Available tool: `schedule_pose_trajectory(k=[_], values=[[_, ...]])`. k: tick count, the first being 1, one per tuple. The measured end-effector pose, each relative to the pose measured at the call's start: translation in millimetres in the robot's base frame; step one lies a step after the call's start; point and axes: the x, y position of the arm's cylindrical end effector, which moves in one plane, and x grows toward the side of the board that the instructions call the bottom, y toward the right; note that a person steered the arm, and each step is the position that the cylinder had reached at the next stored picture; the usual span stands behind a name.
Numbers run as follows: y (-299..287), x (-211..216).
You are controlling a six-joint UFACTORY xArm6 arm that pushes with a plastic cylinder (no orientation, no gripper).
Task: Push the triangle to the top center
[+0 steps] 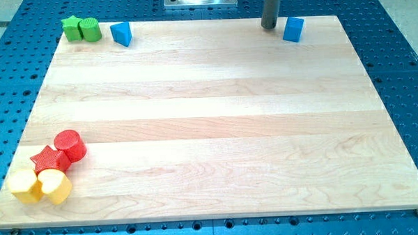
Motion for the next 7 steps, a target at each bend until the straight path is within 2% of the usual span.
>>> schedule_pose_trajectory(k=[1, 2, 3, 4, 5, 6, 7], values=[[23.2, 10.2], [-1.4, 0.8], [-69.0, 9.2], [-201.6, 43.6], [-307.1, 87.2], [-375.0, 65.4], [-344.8, 34.1]])
